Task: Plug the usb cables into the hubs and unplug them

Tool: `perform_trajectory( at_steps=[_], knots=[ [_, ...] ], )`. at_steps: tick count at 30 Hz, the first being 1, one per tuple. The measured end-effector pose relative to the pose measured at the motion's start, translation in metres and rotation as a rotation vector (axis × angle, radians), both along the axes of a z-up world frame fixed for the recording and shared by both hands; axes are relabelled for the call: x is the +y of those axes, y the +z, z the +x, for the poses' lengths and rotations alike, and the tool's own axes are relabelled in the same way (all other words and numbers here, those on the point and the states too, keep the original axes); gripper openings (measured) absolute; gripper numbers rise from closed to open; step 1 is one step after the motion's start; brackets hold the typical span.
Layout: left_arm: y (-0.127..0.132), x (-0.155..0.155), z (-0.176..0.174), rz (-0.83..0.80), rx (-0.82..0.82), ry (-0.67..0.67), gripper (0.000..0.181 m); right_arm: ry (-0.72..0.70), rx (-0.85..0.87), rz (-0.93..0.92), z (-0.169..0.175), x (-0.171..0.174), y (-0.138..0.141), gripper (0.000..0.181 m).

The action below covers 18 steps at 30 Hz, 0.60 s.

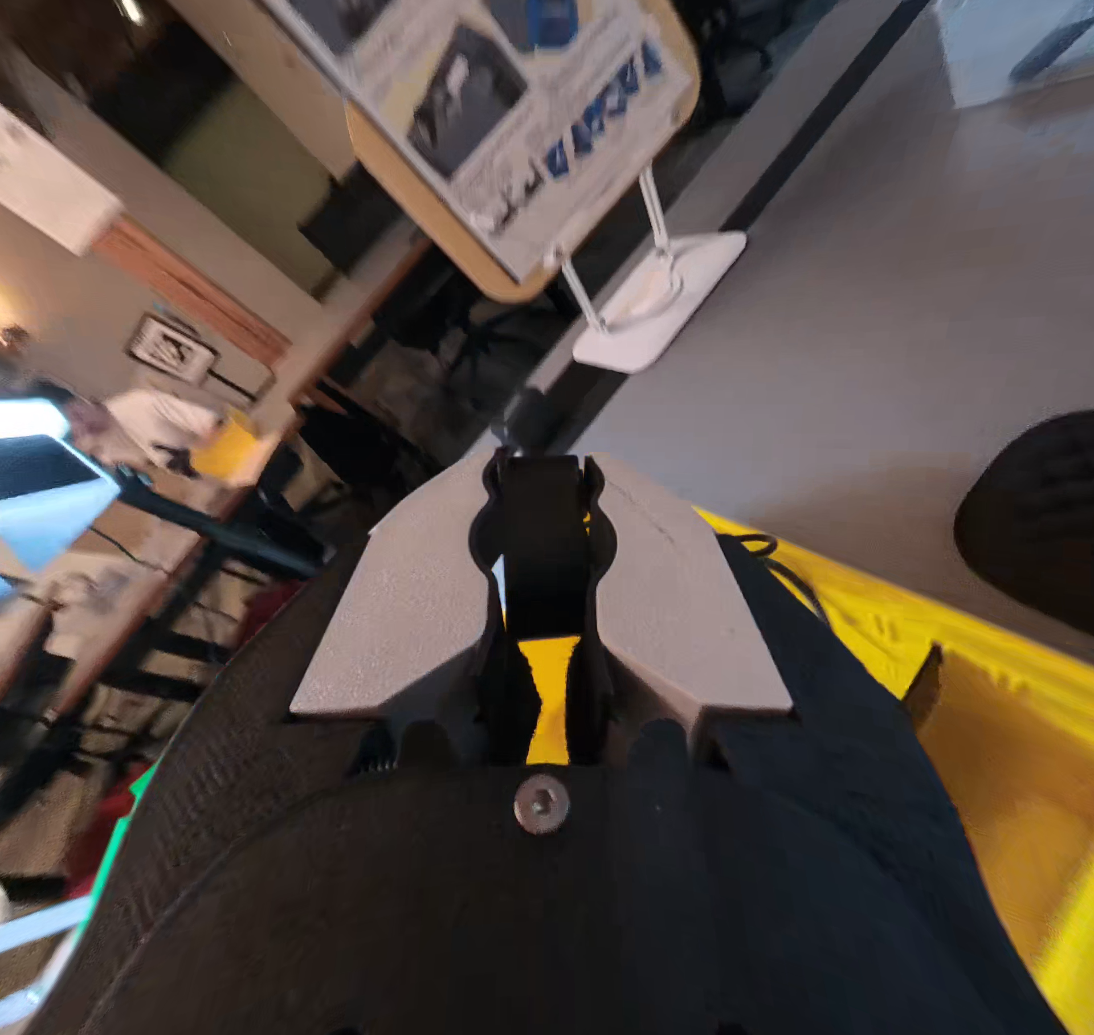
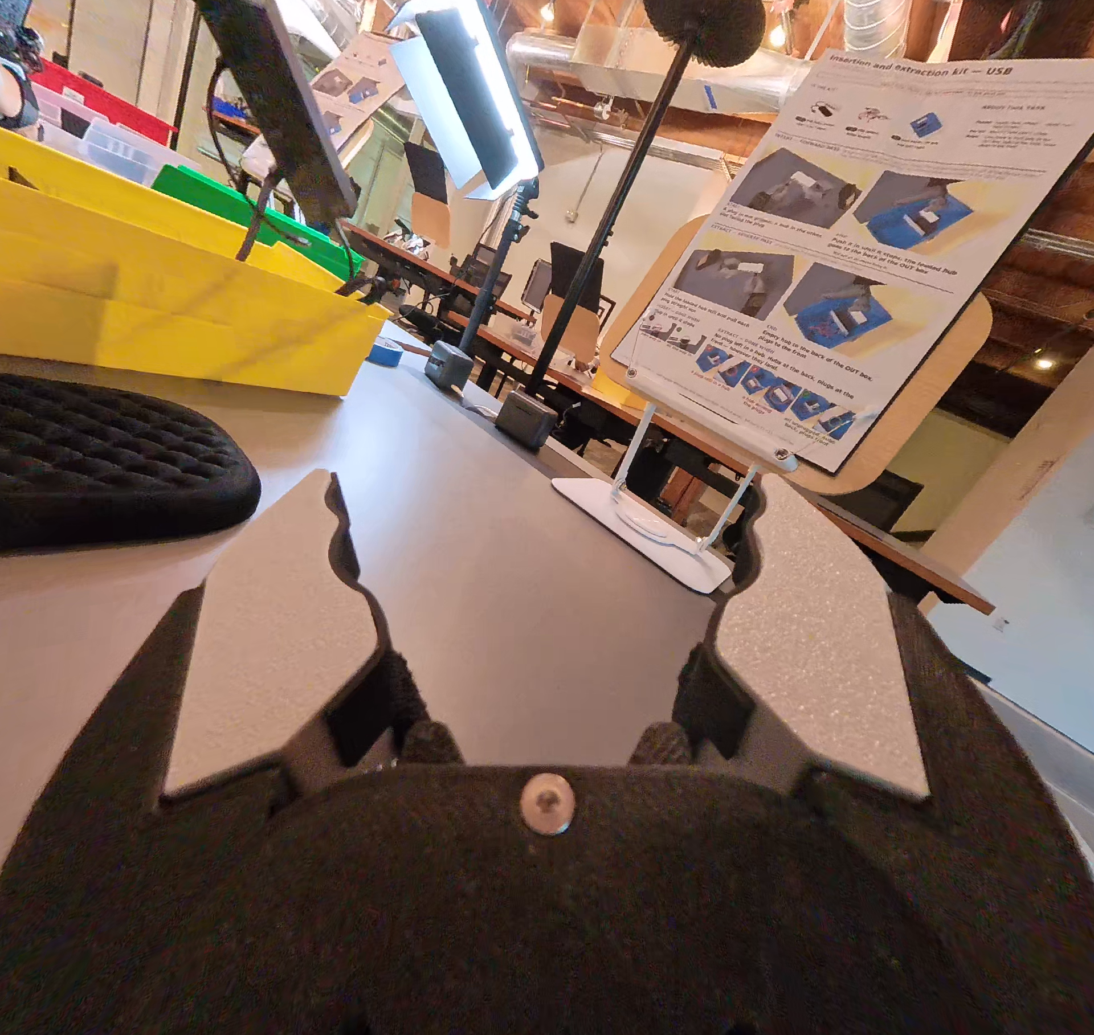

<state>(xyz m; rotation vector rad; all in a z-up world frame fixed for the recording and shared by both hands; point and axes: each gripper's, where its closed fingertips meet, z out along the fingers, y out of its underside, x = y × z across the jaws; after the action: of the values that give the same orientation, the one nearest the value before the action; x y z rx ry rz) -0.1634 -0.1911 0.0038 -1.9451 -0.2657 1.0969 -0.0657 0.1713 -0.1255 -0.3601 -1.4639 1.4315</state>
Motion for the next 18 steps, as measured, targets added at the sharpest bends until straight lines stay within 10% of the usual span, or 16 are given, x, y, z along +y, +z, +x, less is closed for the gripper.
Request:
perform_trajectory(
  at_steps=[12,18],
  knots=[
    [0.103,0.092,0.087,0.148,0.448,-0.180,0.024,-0.028,0.048,0.161,0.007,-0.018,-0.002,0.108],
    [0.127,0.133,0.129,0.136,0.579,-0.315,0.024,0.001,0.239,0.092,0.028,-0.044,0.065,0.077]
  ],
)
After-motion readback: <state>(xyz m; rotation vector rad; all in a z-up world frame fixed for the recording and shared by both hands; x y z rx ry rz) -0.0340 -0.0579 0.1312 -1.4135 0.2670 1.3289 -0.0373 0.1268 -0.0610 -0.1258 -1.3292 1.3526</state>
